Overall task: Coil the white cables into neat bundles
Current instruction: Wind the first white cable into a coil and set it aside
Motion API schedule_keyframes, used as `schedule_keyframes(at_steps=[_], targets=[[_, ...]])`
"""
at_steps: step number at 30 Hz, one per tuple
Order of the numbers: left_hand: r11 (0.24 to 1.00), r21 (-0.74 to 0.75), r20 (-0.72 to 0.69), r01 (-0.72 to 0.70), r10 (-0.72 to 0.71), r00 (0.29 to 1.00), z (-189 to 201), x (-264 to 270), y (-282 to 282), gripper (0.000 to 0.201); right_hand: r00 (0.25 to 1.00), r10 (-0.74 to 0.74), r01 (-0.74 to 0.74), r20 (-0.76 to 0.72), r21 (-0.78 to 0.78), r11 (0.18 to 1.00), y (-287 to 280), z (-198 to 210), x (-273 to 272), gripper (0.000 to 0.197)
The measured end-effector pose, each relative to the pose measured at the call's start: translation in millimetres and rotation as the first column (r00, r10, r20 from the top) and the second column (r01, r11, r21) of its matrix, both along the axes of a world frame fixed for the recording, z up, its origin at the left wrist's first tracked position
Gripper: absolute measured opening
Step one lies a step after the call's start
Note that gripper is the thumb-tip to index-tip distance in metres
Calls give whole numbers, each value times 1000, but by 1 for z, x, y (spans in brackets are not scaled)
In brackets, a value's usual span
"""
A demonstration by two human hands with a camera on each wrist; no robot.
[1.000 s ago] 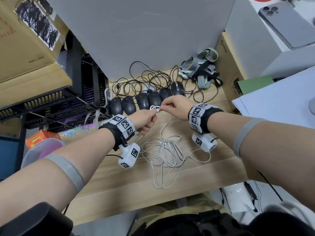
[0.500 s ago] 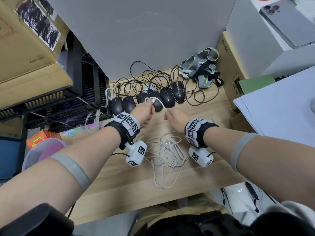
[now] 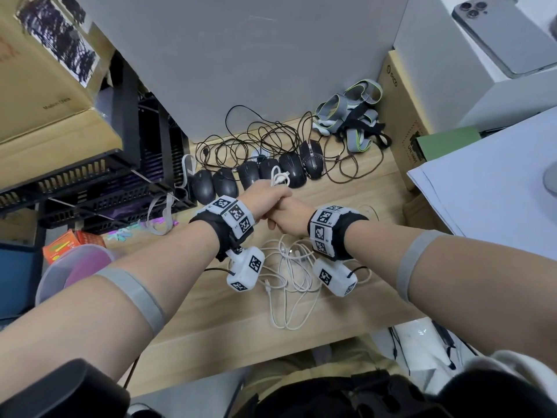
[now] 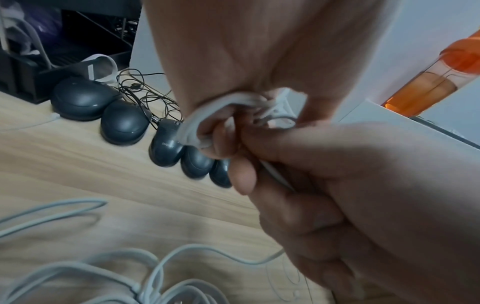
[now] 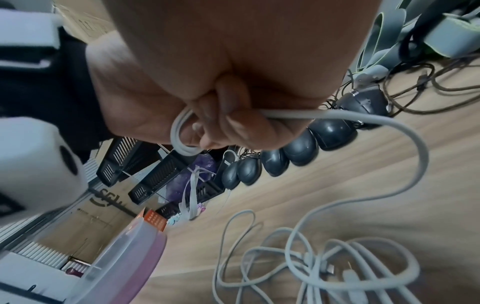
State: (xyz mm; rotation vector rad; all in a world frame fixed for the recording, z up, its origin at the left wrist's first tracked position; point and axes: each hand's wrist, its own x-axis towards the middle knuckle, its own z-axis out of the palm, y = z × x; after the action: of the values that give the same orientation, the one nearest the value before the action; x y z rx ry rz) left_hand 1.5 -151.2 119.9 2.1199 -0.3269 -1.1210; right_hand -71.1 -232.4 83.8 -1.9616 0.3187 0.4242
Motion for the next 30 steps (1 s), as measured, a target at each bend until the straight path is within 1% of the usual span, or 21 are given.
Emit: schedule_keyframes(at_steps=[2, 4, 5, 6, 7, 8, 9, 11, 12, 13, 14, 16, 18, 19, 21, 24, 26, 27, 30], targets=[[997, 33, 44, 68, -70, 997, -4, 2, 2, 34, 999, -34, 33, 23, 32, 999, -1, 1, -6, 31], [992, 105, 122, 65, -77, 990, -7, 3, 4, 49, 999, -42, 42, -6, 27, 999, -3, 3, -9, 36], [993, 119, 163, 27, -46, 986, -9, 5, 3, 54, 999, -34, 35, -19, 34, 999, -5, 3, -10, 38], [994, 101, 187, -32, 12, 982, -10, 6, 4, 58, 1000, 0, 1, -22, 21, 1000, -7, 3, -11, 39], [994, 54, 176, -99, 88, 980, -12, 8, 3, 60, 998, 54, -54, -19, -14, 998, -9, 3, -13, 40], [985, -8, 122, -173, 173, 977, -12, 10, 3, 61, 991, 131, -134, -34, -77, 988, -10, 2, -17, 40], [964, -65, 35, -258, 261, 965, -10, 12, 2, 61, 975, 210, -218, -67, -146, 965, -11, -4, -21, 40], [893, -115, -155, -436, 417, 895, -4, 16, 1, 59, 929, 333, -364, -161, -236, 901, -13, -17, -34, 44], [862, -117, -217, -493, 462, 860, 0, 18, 0, 57, 912, 363, -402, -192, -238, 884, -13, -24, -40, 45], [847, -115, -255, -520, 480, 839, 4, 20, -1, 55, 906, 372, -413, -203, -228, 882, -13, -30, -45, 42], [846, -116, -269, -520, 478, 836, 5, 23, -3, 54, 903, 374, -417, -212, -223, 881, -12, -32, -50, 38], [873, -115, -241, -475, 439, 865, 5, 25, -5, 52, 900, 390, -432, -194, -278, 858, -11, -33, -52, 32], [904, -92, -204, -417, 392, 897, 0, 26, -7, 50, 899, 414, -436, -140, -356, 826, -10, -29, -49, 39], [917, -71, -195, -392, 373, 907, -2, 25, -7, 47, 901, 418, -429, -113, -362, 828, -9, -27, -45, 42], [948, -33, -171, -316, 306, 937, -9, 24, -5, 40, 906, 418, -412, -59, -348, 842, -9, -23, -37, 41], [989, 34, -44, -144, 145, 988, -14, 17, -4, 40, 909, 413, -363, 63, -368, 856, -14, -14, -23, 40], [993, 109, 40, -41, 37, 999, -11, 11, -5, 46, 915, 393, -338, 88, -362, 869, -20, -9, -17, 38], [988, 155, 76, 11, -23, 997, -10, 11, -4, 49, 921, 379, -323, 93, -366, 873, -23, -7, -15, 40], [957, 263, 170, 120, -169, 971, -9, 11, 0, 58, 933, 332, -237, 138, -460, 856, -38, -2, -13, 47]])
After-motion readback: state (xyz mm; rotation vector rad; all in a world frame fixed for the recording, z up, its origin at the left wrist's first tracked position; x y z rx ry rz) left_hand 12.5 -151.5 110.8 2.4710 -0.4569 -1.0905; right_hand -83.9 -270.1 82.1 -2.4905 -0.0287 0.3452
